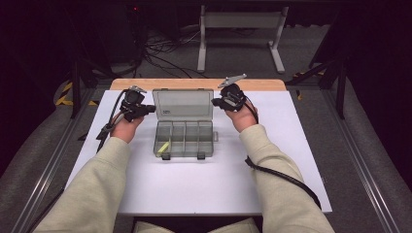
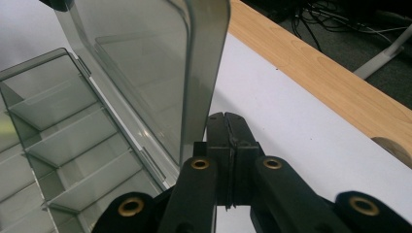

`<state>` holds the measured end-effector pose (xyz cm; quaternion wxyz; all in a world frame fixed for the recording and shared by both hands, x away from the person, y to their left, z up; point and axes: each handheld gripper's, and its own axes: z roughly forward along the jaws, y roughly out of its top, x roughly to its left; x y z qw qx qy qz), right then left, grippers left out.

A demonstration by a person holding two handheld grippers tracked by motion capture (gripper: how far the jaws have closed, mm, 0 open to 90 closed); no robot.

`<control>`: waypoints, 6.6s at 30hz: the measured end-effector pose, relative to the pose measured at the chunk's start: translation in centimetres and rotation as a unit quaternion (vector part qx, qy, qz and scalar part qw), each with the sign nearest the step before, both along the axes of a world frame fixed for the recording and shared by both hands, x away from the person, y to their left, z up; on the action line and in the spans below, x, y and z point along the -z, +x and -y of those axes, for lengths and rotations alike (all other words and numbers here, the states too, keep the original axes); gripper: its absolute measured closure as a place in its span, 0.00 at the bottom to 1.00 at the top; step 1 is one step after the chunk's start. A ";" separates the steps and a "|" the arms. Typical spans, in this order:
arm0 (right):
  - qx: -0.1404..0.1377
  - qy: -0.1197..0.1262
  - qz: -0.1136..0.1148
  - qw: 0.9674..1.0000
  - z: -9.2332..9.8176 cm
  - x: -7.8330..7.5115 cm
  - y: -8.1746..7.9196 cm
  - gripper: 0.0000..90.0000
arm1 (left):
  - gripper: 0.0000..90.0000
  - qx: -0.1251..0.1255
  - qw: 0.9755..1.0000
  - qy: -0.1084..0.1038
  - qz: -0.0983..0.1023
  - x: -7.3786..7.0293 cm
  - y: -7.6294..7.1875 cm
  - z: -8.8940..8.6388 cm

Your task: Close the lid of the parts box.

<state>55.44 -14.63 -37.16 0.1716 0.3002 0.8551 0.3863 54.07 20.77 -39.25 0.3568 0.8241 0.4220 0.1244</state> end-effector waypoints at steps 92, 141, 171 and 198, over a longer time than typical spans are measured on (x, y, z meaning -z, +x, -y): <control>-0.123 -0.036 -0.084 0.988 -1.2 1.4 -8.5 0.99 | 0.99 0.148 0.988 0.033 -0.041 -0.3 -8.3 0.6; -0.141 -0.071 -0.105 0.982 -1.9 1.8 -9.7 0.98 | 0.99 0.183 0.979 0.058 -0.073 0.0 -8.8 1.2; -0.140 -0.034 -0.060 0.988 -1.3 0.2 -10.7 0.87 | 0.66 0.201 0.978 0.026 -0.041 -1.1 -9.8 1.0; -0.076 0.096 0.060 0.991 4.9 -2.6 -15.4 0.28 | 0.06 0.156 0.976 -0.116 0.093 -3.6 -14.5 -1.9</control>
